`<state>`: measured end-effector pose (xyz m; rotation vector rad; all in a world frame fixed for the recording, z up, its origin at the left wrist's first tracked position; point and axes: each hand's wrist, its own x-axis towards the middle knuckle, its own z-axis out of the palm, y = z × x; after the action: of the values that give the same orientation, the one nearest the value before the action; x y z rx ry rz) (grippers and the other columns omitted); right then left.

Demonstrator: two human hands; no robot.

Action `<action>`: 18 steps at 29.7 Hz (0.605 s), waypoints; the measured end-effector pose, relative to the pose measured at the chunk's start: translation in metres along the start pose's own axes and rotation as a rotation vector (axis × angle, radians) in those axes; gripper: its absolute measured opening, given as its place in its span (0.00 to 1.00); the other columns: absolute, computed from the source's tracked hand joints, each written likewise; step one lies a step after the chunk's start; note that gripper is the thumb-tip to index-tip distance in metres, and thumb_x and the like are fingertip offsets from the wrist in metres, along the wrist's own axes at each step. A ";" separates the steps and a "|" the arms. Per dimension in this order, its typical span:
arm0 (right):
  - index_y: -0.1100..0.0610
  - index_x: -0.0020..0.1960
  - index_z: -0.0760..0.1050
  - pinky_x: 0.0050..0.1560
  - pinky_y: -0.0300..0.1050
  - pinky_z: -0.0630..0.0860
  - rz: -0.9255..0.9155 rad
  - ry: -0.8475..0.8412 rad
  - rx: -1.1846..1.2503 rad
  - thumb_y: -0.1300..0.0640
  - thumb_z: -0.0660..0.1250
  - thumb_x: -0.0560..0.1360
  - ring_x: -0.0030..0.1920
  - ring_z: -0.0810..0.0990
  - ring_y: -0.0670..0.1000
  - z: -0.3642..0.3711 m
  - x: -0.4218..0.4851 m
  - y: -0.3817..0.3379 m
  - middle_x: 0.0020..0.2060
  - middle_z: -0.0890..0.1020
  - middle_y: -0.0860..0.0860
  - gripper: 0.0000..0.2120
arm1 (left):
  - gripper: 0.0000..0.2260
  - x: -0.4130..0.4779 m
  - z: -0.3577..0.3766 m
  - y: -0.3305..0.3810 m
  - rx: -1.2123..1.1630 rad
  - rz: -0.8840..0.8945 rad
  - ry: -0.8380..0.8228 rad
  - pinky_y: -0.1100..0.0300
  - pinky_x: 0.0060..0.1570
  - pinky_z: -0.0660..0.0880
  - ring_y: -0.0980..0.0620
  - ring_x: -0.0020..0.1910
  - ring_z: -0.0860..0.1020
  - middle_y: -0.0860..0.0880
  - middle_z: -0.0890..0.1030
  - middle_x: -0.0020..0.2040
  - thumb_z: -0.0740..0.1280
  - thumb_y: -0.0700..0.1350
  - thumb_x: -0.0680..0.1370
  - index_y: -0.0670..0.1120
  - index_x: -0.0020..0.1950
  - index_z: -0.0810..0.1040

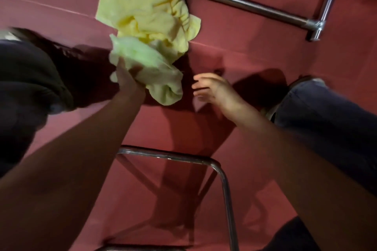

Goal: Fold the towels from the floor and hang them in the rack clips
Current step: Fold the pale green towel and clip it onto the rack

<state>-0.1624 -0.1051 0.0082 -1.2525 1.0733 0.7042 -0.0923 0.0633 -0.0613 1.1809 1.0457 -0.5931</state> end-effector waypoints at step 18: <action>0.59 0.47 0.74 0.46 0.43 0.72 -0.599 0.310 0.313 0.56 0.67 0.73 0.42 0.75 0.49 0.008 -0.202 -0.061 0.39 0.76 0.51 0.07 | 0.26 -0.251 0.027 0.033 0.541 0.637 -0.707 0.70 0.27 0.66 0.59 0.21 0.69 0.52 0.71 0.18 0.57 0.54 0.78 0.44 0.22 0.68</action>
<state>-0.1819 -0.0845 0.2179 -1.3368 0.9361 -0.1142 -0.1642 0.0149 0.1784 1.5106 -0.1219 -0.7161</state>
